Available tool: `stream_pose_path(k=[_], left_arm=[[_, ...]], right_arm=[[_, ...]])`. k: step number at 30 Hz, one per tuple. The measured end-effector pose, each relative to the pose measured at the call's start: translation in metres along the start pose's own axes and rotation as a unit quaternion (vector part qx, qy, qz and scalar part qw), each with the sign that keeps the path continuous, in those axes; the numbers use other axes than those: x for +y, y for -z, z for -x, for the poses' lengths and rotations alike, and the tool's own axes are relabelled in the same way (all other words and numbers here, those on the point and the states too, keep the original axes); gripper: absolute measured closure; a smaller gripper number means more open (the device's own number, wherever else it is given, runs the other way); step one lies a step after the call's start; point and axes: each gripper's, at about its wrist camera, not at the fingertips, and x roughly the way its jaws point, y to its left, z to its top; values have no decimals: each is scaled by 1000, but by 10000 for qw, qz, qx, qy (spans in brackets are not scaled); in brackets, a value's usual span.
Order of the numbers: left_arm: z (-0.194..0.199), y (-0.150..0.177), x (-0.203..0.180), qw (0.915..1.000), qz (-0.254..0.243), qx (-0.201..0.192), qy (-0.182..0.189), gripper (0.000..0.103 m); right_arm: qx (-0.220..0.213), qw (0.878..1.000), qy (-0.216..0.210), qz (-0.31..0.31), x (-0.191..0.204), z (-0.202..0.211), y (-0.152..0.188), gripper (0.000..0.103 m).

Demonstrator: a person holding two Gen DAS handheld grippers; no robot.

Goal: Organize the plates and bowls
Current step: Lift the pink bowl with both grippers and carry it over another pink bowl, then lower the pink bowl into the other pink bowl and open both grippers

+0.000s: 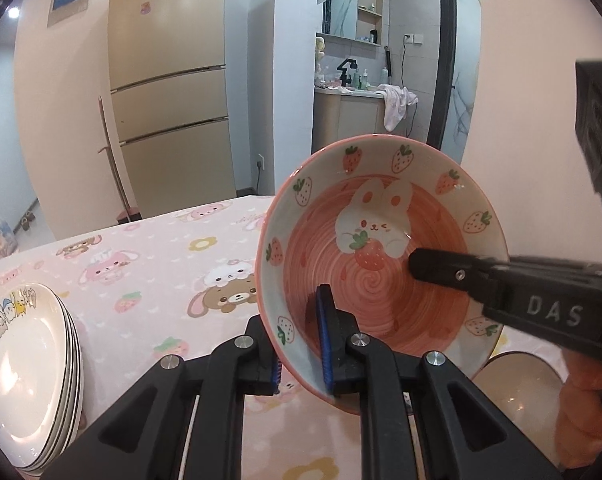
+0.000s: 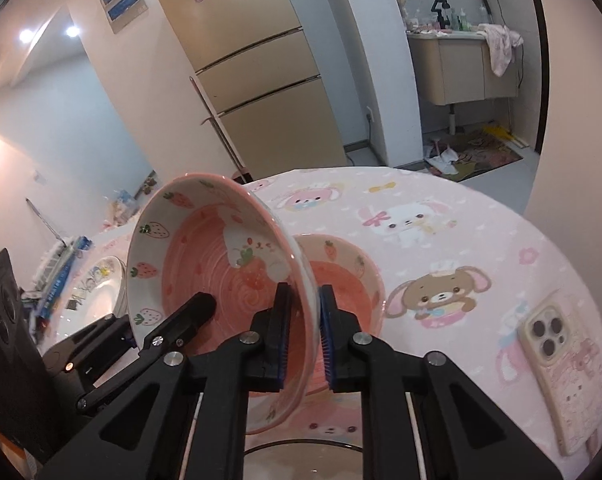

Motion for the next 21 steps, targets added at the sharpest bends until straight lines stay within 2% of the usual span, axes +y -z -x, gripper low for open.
stream_pose_path(k=[4, 12, 18, 21], left_arm=[[-5, 1, -5, 10000, -31, 78, -21, 87], [-12, 1, -6, 9999, -40, 95, -136, 87], [-16, 6, -8, 9994, -212, 183, -203, 84], [-14, 4, -6, 9997, -135, 135, -162, 84]], right_arm=[[-98, 9991, 335, 242, 4, 6, -1, 96], [108, 9996, 258, 72, -7, -1, -2, 97], [137, 9982, 573, 133, -4, -2, -2, 97], [168, 9985, 526, 37, -8, -2, -4, 96]])
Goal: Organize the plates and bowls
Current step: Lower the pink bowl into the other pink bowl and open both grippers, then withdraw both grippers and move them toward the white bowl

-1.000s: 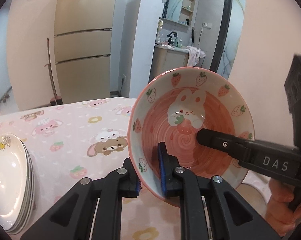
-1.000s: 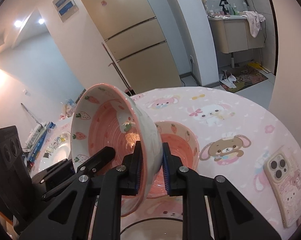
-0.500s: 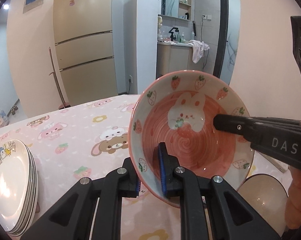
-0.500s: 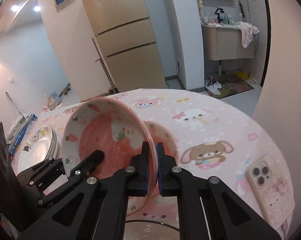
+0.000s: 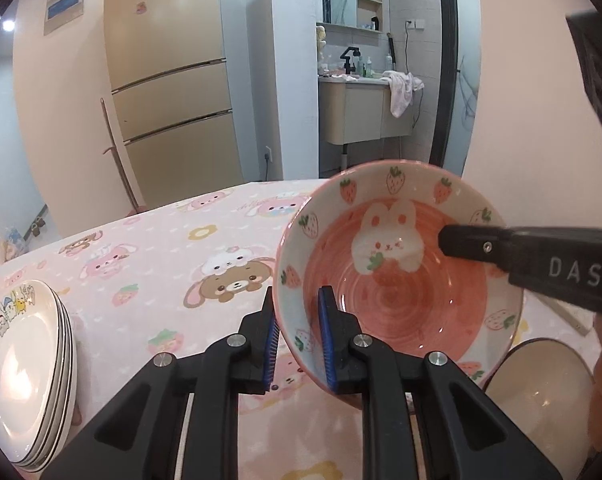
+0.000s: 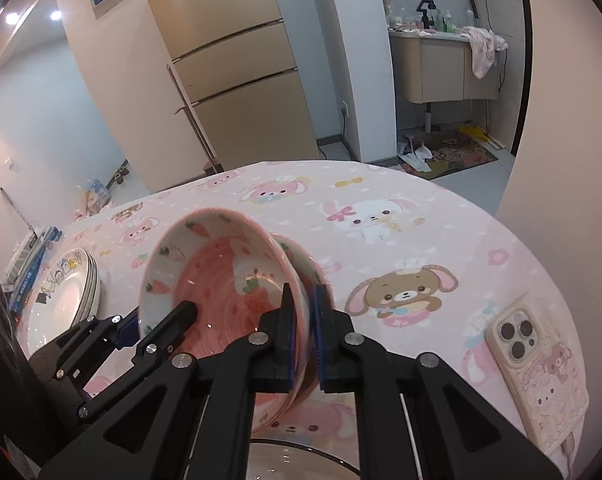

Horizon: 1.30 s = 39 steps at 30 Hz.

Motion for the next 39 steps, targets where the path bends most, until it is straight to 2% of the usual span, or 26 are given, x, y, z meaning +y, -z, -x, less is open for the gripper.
stream_pose_path(k=[2, 3, 9, 16, 30, 32, 35, 36, 37, 39], left_arm=[[2, -1, 1, 10000, 53, -54, 38, 85], [3, -1, 2, 10000, 58, -59, 39, 90], [1, -2, 4, 9998, 138, -32, 124, 90], [2, -3, 10, 9986, 396, 42, 345, 91], [1, -2, 3, 9997, 132, 37, 202, 91], [3, -1, -2, 10000, -15, -38, 68, 87], [12, -2, -8, 9995, -171, -249, 59, 65], [14, -2, -9, 9995, -170, -259, 47, 51], [14, -2, -10, 9995, -150, -273, 18, 45], [14, -2, -9, 9995, -121, -275, -14, 44]], right_arm=[[0, 10000, 30, -3, -1, 1, -1, 96], [0, 10000, 75, -6, -2, 1, -1, 96], [44, 9998, 173, 97, -2, -1, -2, 96], [72, 10000, -40, -26, -6, -3, -2, 95], [-164, 9984, 401, 360, 5, 1, 1, 96], [-166, 9980, 470, 383, 5, 2, 1, 95], [-83, 9983, 516, 243, 0, -2, 1, 92], [-39, 9988, 460, 185, -3, -2, 0, 92], [-4, 9991, 395, 140, -5, -3, 0, 92], [13, 9992, 379, 116, -6, -3, 0, 92]])
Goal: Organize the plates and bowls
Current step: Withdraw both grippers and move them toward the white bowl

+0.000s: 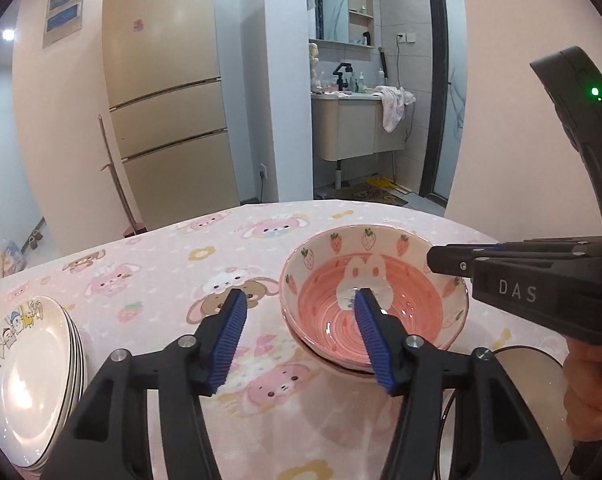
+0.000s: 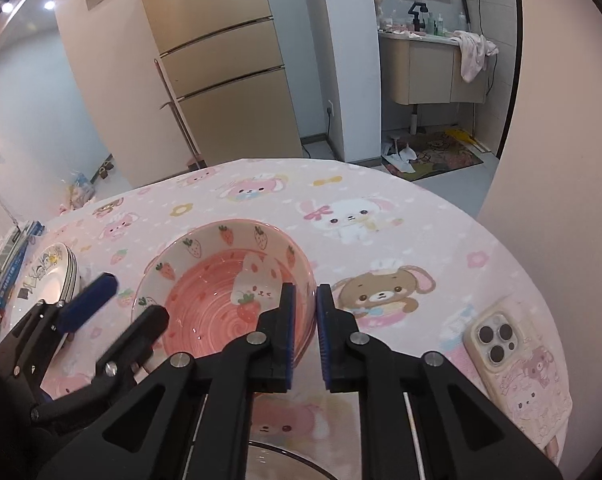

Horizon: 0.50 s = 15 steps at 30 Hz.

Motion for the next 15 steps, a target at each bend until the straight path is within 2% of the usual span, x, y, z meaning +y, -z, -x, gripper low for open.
stream_pose_path(k=[2, 4, 5, 7, 12, 14, 15], left_arm=[[-1, 0, 4, 10000, 62, 34, -1, 44], [0, -1, 9, 9998, 195, 10, 23, 34], [3, -2, 12, 9996, 270, -35, 60, 32], [10, -4, 17, 9990, 390, -181, 104, 21], [36, -13, 19, 9967, 379, -710, 47, 17], [48, -15, 18, 9942, 370, -1003, -94, 15], [55, -17, 16, 9921, 344, -1189, -225, 11]], right_arm=[[-49, 10000, 48, 24, 1, 2, 0, 92], [-94, 9999, 45, 36, 2, 5, -1, 92], [-134, 9999, 26, 25, 1, 7, -1, 90], [-204, 9998, -6, 2, 0, 12, -2, 85], [-399, 9992, -35, -93, -5, 23, -5, 71], [-484, 9987, -81, -114, -6, 28, -7, 66], [-549, 9984, -103, -119, -7, 32, -8, 61]])
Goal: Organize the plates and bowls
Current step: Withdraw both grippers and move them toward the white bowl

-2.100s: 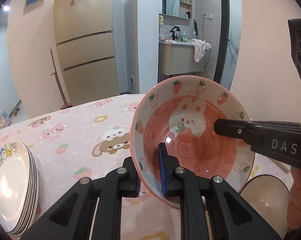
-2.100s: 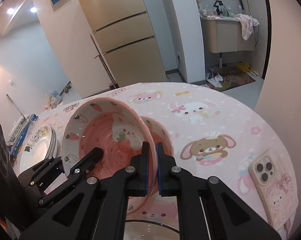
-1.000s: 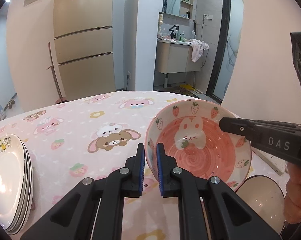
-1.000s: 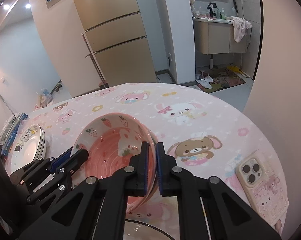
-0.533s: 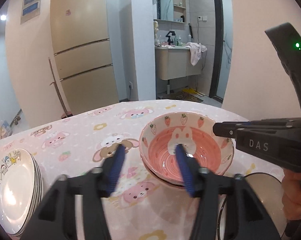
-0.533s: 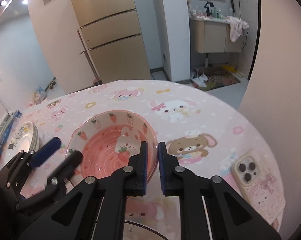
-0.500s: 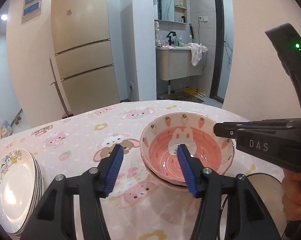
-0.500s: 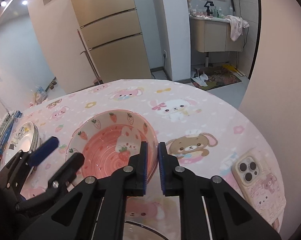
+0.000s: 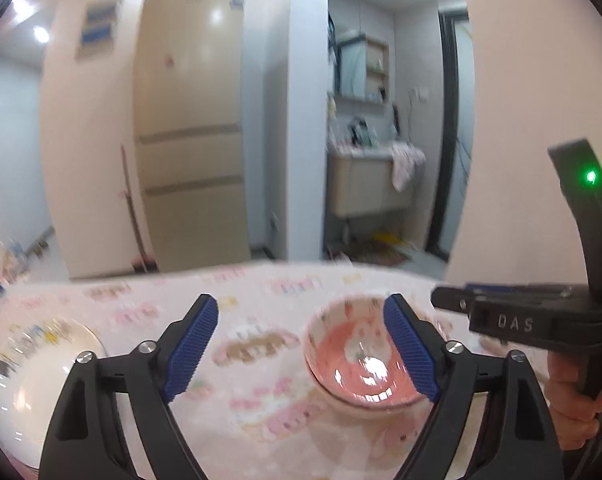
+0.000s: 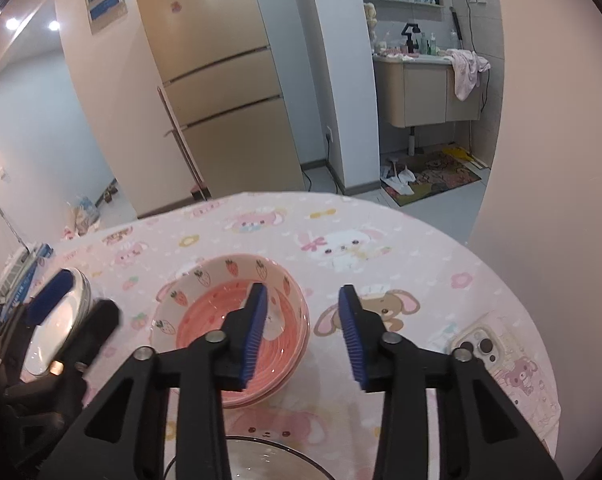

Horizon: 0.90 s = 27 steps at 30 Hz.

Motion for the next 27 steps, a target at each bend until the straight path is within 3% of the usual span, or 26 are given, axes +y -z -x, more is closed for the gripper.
stream_pose_path(k=[2, 4, 7, 11, 16, 21, 27], left_arm=[[13, -5, -2, 9989, -79, -390, -261, 1], [26, -6, -4, 9965, -161, -742, -363, 0], [36, -15, -5, 9961, -131, -824, -286, 0], [58, -31, -2, 9949, 159, -978, -174, 0], [97, -56, -8, 9923, 215, -1213, -138, 0], [144, -73, -14, 9882, 172, -1517, -93, 0], [192, -74, -21, 9839, 203, -1772, 105, 0]], right_arm=[[-166, 9999, 24, 31, 0, 7, -2, 58], [-330, 9993, 97, 147, 2, 13, -3, 57], [-516, 9983, 170, 205, 2, 19, -5, 54], [-733, 9972, -103, 55, -1, 36, -11, 53], [-1373, 9901, -252, 169, 5, 77, -13, 47], [-1697, 9819, -809, -212, -7, 123, -5, 44], [-2115, 9756, -580, -40, -11, 173, 20, 42]])
